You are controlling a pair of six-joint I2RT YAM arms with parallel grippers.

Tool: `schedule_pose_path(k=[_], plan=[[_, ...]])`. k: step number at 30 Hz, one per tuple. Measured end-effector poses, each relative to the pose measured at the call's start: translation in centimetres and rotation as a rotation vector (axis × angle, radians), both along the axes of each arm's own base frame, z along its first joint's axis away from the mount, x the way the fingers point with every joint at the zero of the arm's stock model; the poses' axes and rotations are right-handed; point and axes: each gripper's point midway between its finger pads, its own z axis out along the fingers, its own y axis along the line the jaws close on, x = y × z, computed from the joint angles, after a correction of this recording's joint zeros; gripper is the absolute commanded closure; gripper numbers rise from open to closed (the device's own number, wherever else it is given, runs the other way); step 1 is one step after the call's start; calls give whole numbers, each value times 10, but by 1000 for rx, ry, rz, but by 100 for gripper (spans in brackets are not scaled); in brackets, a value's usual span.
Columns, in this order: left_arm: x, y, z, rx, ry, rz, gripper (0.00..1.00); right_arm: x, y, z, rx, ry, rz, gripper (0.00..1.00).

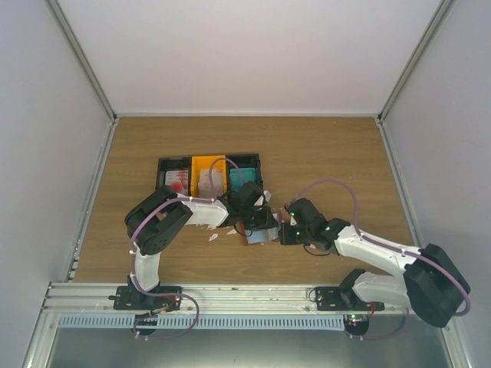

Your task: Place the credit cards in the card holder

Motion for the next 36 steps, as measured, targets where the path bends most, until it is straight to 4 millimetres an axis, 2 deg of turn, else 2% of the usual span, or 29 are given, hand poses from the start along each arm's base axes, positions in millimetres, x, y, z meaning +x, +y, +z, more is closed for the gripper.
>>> schedule_pose_path(k=[7, 13, 17, 21, 25, 29, 36], plan=[[-1, 1, 1, 14, -16, -20, 82, -6, -18, -36, -138, 89, -41, 94], [-4, 7, 8, 35, -39, -40, 79, 3, -25, -35, -186, 76, -88, 91], [-4, 12, 25, 41, -80, -48, 77, 9, -21, -26, -182, 63, -95, 89], [-1, 17, 40, 44, -129, -50, 76, 22, -6, -6, -131, 25, -81, 86], [4, 29, 48, 77, -171, -29, 70, 29, 6, 9, -92, 0, -51, 81], [13, 51, 58, 135, -216, 12, 63, 34, 16, 19, -62, -19, -18, 79], [39, 100, 89, 220, -315, 115, 57, 40, 37, 27, 1, -29, 42, 78]])
